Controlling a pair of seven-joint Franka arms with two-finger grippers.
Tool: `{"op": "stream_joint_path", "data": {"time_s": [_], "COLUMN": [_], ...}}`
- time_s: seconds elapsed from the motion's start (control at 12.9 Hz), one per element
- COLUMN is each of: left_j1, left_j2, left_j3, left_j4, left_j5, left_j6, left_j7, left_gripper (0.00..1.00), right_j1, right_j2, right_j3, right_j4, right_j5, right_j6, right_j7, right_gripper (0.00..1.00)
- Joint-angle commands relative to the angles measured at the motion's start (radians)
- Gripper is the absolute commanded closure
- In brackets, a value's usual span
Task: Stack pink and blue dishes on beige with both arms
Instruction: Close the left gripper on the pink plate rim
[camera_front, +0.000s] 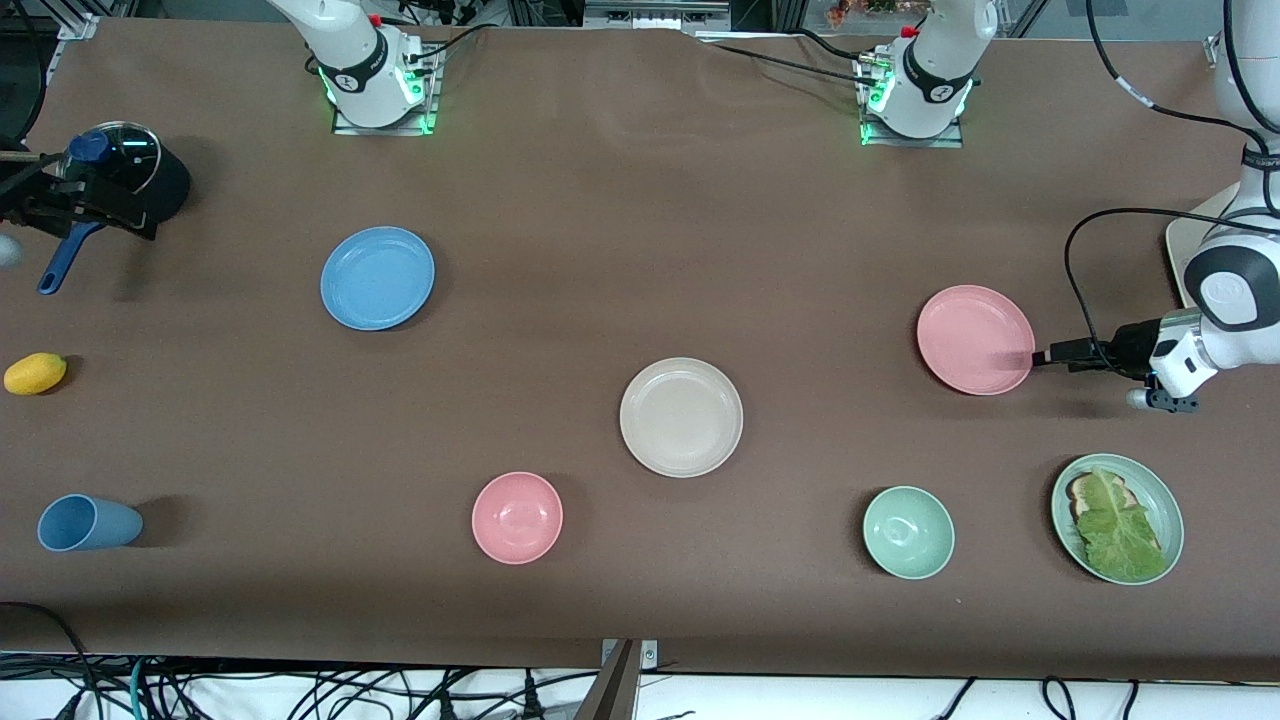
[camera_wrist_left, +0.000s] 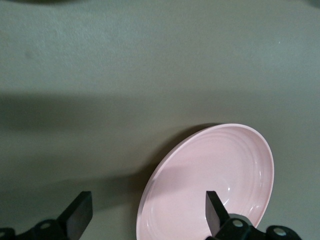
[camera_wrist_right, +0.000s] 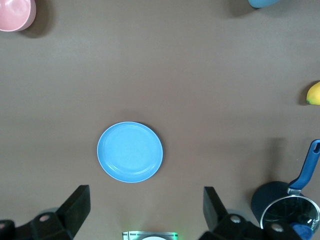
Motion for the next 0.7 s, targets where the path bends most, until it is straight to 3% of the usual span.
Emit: {"op": "stream_joint_path", "data": {"time_s": [0.0,0.62], "left_j1": [-0.037,-0.054], "left_j2": [-0.032,-0.032], "left_j3": [0.027,0.041], "left_j4": [-0.065,-0.13], "left_j5": [-0.052,-0.109], "left_j6": [0.039,0.083], "left_j7": [0.036,0.107], "left_gripper": [0.01,0.01], "right_j1": [-0.003,-0.003], "right_j2": [-0.004,-0.004], "right_j3": [-0.001,-0.001], "right_j4": [0.005,0.005], "right_j5": [0.001,0.001], "right_j6": [-0.011,-0.011], "right_j7": [-0.013,-0.013], "right_gripper": [0.0,0.0]}}
